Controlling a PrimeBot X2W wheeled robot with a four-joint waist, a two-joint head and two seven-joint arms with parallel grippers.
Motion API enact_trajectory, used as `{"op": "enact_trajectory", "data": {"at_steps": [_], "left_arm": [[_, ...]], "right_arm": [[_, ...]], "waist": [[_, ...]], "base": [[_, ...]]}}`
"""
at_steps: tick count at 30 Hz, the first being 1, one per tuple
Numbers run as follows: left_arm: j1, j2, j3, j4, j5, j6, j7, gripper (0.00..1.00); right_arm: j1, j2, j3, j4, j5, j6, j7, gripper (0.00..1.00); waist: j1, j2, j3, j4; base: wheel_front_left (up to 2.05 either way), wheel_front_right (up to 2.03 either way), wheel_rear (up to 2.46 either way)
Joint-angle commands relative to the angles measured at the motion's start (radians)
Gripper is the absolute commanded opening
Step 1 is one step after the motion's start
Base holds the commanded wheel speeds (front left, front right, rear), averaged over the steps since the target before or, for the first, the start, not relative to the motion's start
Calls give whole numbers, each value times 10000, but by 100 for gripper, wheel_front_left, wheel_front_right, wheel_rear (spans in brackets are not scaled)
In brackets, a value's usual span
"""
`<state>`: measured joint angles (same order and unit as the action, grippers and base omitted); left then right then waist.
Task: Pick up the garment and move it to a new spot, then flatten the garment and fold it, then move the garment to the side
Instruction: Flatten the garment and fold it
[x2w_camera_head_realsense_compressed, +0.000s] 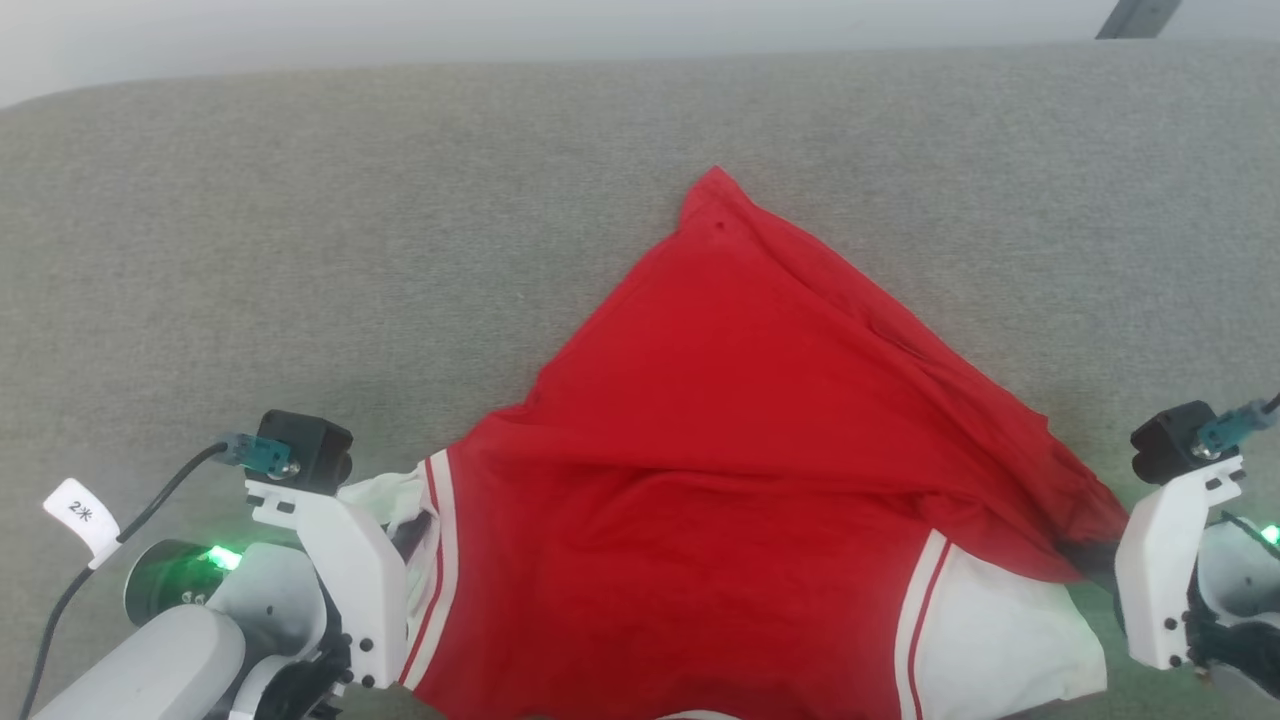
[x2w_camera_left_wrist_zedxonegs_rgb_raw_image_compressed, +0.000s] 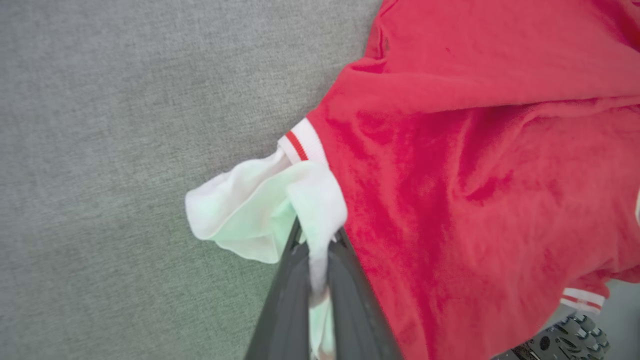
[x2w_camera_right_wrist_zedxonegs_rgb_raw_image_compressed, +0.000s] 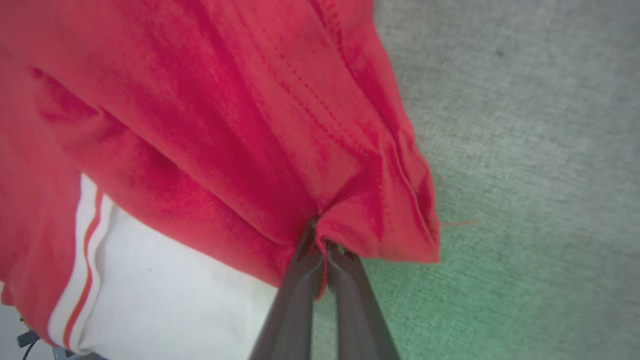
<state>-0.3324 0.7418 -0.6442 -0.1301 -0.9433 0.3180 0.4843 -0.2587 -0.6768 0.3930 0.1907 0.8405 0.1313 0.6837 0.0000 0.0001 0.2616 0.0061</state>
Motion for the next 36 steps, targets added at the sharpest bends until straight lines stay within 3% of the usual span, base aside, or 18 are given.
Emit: {"op": "enact_trajectory", "data": {"at_steps": [1,2,3,8,15,21,27,36], "left_arm": [[37,13,21,4,-97,-12,15,0],[31,12,23,16,-105,-24,10,0],[29,10,22,27,-111,-33,7,0],[79,28,-7,51,-122,-61,12,0],[156,-37,-95,-18,-116,-70,-10,0],[-116,-235,-251,-39,-2,-171,37,0],[-407,-551,-421,-10,100,-314,0,0],[-1166,-1270,-820,358,371,-738,-63,0]], "right_arm": [[400,268,124,208,-153,-10,-21,27],[465,439,11,278,-286,-10,-70,48],[540,536,-25,317,-468,-12,-82,100],[521,645,-760,-231,-872,-26,-20,100],[179,567,-1636,-2164,-1253,-6,112,100],[-1028,774,-1289,-3027,-1930,-6,-238,100],[-2716,970,-348,-2315,-2309,-6,-1055,100],[-5687,1139,2152,664,-2133,-9,-1551,100]], "waist": [[0,-1,21,-27],[0,-1,29,-50],[0,-1,34,-69],[0,-1,-43,-148],[0,-1,-177,-70],[0,-1,-113,297],[0,-1,137,807],[0,-1,724,1977]], "base": [[0,0,0],[0,0,0],[0,0,0],[0,0,0],[0,0,0],[0,0,0],[0,0,0],[0,0,0]]}}
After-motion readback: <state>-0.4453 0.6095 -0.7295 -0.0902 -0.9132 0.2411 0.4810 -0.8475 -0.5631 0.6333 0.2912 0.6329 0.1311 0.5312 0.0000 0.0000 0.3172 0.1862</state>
